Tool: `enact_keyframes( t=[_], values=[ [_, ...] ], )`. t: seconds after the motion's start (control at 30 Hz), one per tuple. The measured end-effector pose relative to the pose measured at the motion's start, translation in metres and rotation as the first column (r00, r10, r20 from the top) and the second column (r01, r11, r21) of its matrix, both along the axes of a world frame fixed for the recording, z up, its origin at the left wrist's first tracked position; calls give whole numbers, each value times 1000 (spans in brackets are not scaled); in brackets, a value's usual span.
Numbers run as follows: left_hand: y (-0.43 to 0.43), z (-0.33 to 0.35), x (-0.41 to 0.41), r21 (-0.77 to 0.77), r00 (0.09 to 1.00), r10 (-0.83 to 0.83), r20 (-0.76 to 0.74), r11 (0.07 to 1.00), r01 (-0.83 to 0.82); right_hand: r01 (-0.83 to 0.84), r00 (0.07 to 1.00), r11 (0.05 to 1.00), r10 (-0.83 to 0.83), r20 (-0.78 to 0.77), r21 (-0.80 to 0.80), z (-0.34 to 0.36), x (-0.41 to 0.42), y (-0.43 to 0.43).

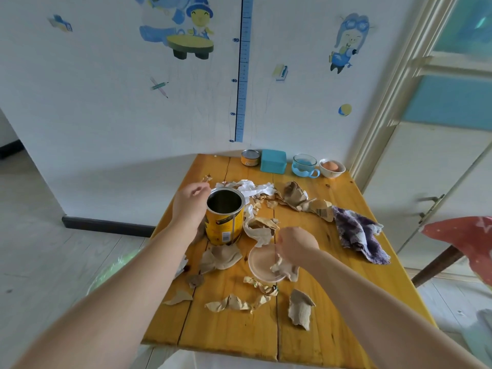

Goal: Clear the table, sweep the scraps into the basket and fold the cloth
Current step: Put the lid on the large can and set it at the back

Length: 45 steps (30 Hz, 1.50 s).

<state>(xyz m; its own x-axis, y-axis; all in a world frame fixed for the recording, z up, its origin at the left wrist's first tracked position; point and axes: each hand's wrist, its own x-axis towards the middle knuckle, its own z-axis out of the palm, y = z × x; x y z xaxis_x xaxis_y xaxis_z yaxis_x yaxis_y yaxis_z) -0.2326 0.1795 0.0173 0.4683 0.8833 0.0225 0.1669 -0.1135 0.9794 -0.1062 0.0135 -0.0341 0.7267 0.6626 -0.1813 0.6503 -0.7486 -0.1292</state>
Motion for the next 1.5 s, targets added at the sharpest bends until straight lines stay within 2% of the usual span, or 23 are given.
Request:
enact_keyframes(
  t=[0.17, 0.33, 0.43, 0.6, 0.7, 0.8, 0.87, 0.93, 1.0, 1.03, 1.13, 1.27, 1.33, 1.4, 1.43, 1.47, 1.5],
  values=[
    [2, -4, 0, -32, 1000, 15, -16, 999, -15, -62, 998, 962, 54, 39, 264, 16, 7, -14],
    [2, -7, 1, -52, 999, 23, -33, 998, -25, -147, 985, 848, 76, 158, 508, 39, 15, -20],
    [1, -7, 1, -56, 1000, 12, -24, 998, -14, -221, 969, 780, 108, 221, 586, 43, 19, -19],
    [0, -8, 0, -22, 999, 6, -48, 1000, -7, -307, 935, 655, 71, 348, 691, 46, 18, -14],
    [0, -9, 0, 78, 997, 21, -75, 997, -15, -357, 901, 607, 23, 433, 710, 48, 16, -11],
    [-2, -9, -4, 353, 993, 72, -98, 935, -33, -394, 881, 549, -5, 474, 737, 55, 11, -7],
    [-5, -1, -5, 425, 995, 88, -43, 903, -61, -412, 868, 506, -33, 495, 757, 61, 8, -3],
    [-11, 12, -1, 321, 1000, 18, -5, 947, -15, -421, 863, 467, -57, 501, 778, 66, 5, 2],
    [-16, 25, 6, 66, 996, -83, -28, 994, 84, -440, 861, 431, -48, 507, 788, 70, 1, 9],
    [-18, 30, 9, -79, 989, -139, -59, 988, 134, -460, 854, 416, -35, 519, 784, 72, -2, 12],
    [-20, 39, 11, -352, 959, -276, -69, 906, 236, -538, 812, 375, -11, 584, 755, 77, -11, 21],
    [-10, 42, 7, -502, 957, -248, 152, 815, 291, -599, 774, 368, 36, 633, 711, 76, -14, 25],
    [-2, 43, 4, -536, 955, -181, 235, 795, 282, -563, 811, 378, 83, 579, 735, 71, -13, 25],
    [3, 43, 2, -518, 962, -160, 222, 816, 256, -418, 907, 410, 149, 393, 811, 67, -18, 28],
    [5, 42, 0, -486, 968, -164, 190, 841, 238, -263, 964, 433, 163, 212, 862, 66, -22, 30],
    [6, 41, -1, -441, 973, -173, 151, 869, 223, -39, 985, 450, 165, -40, 892, 67, -26, 33],
    [8, 39, -2, -388, 978, -182, 104, 898, 209, 202, 939, 452, 163, -303, 869, 68, -30, 36]
  ],
)
